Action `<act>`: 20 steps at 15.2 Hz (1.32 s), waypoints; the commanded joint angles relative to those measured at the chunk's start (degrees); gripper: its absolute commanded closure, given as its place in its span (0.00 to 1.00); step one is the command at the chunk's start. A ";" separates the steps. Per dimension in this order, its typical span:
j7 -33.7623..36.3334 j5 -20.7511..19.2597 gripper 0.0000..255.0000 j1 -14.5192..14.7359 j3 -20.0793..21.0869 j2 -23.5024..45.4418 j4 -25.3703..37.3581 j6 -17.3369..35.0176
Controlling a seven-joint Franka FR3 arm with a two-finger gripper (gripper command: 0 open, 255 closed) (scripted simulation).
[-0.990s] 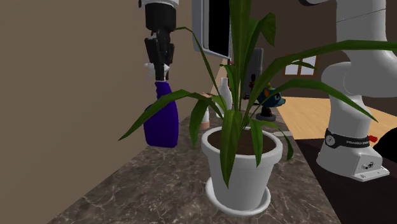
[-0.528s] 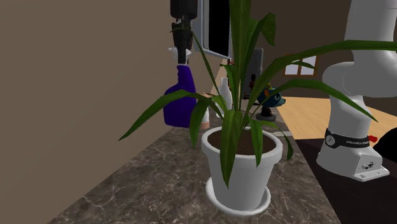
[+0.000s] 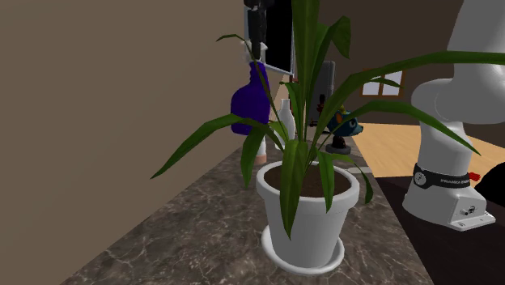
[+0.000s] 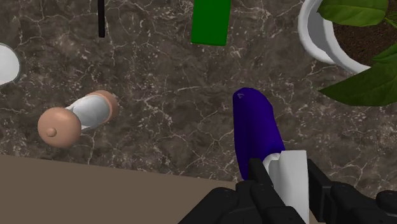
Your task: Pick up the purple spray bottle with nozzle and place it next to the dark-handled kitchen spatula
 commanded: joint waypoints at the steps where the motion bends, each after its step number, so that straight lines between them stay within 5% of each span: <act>1: -2.21 -0.09 1.00 -0.93 -1.22 -2.76 -1.12 -1.66; 20: -21.05 -3.82 1.00 -7.62 -12.99 -13.39 6.20 -19.04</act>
